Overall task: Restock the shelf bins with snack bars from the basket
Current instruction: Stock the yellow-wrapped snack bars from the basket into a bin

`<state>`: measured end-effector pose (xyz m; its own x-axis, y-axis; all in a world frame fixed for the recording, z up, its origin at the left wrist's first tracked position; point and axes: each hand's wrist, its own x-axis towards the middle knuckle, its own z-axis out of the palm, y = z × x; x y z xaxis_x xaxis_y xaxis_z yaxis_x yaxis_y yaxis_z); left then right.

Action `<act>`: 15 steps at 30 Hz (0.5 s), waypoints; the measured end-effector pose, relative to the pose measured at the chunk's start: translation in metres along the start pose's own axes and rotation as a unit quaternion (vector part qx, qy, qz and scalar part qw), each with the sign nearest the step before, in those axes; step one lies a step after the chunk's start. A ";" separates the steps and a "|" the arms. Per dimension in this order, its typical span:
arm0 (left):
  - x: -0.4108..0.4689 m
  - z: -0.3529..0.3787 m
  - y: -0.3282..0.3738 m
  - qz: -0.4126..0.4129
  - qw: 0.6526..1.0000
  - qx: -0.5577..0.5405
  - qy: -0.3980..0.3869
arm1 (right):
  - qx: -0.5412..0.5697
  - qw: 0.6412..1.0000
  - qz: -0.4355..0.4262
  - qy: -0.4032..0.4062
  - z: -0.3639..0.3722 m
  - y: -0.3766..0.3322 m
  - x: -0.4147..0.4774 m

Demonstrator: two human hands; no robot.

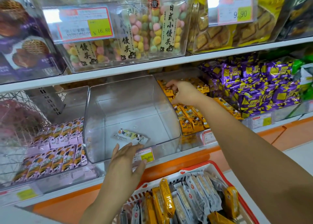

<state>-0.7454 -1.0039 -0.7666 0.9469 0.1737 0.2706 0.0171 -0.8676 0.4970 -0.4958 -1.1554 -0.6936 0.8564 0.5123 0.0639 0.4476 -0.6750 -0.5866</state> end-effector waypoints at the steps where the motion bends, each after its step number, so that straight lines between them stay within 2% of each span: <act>1: 0.001 0.000 0.000 0.002 1.000 -0.001 0.000 | -0.016 1.000 -0.009 -0.002 0.001 0.002 0.001; 5: 0.001 -0.002 0.002 -0.001 1.000 -0.012 -0.014 | -0.064 0.995 -0.030 0.073 0.010 0.001 0.011; 8: -0.002 -0.003 0.000 0.001 1.000 -0.019 -0.018 | -0.067 0.991 -0.013 0.111 0.016 0.001 0.015; 12: -0.013 -0.013 0.009 -0.008 0.997 -0.071 0.035 | -0.086 0.986 -0.003 0.143 0.013 -0.003 -0.001; 15: -0.026 -0.021 0.013 0.003 0.992 -0.094 0.088 | -0.056 0.975 -0.059 0.208 0.012 -0.013 -0.047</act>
<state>-0.7767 -1.0103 -0.7499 0.8763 0.2615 0.4048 -0.0642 -0.7691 0.6358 -0.5449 -1.1639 -0.6985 0.8176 0.3458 0.4604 0.5539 -0.6906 -0.4650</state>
